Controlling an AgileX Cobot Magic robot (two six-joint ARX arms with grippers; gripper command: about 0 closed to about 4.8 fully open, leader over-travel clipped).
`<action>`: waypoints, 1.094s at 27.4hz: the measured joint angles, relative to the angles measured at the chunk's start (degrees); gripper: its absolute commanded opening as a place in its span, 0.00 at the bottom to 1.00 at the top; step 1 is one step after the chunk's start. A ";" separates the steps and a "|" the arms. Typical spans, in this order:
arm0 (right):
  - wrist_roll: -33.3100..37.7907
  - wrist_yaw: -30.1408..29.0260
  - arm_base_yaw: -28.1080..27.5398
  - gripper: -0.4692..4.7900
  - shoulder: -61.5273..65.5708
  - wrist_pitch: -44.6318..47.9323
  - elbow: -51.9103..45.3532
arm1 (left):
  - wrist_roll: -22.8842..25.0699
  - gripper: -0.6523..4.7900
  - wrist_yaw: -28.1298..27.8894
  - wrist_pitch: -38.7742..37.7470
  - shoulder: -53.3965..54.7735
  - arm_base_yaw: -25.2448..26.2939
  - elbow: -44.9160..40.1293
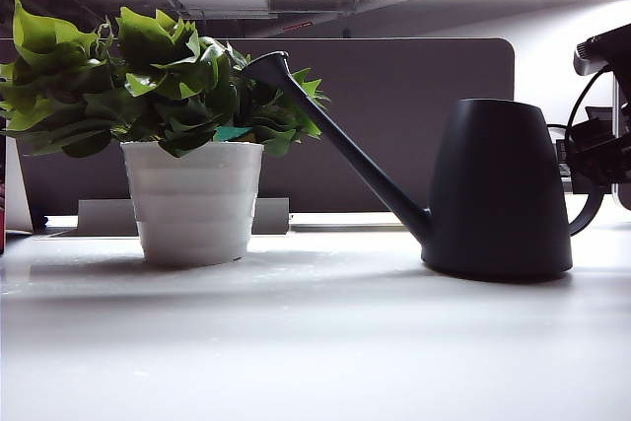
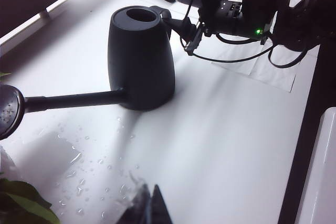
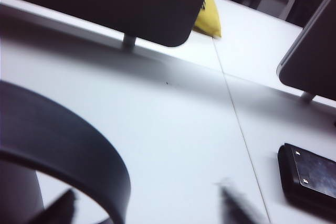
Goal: Pick up the watering can from the table, water the potted plant, and put the can back.
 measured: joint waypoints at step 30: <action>21.42 -0.33 8.52 0.08 -90.18 -60.08 -24.17 | -31.02 0.11 -13.73 40.44 -42.23 -0.02 -56.85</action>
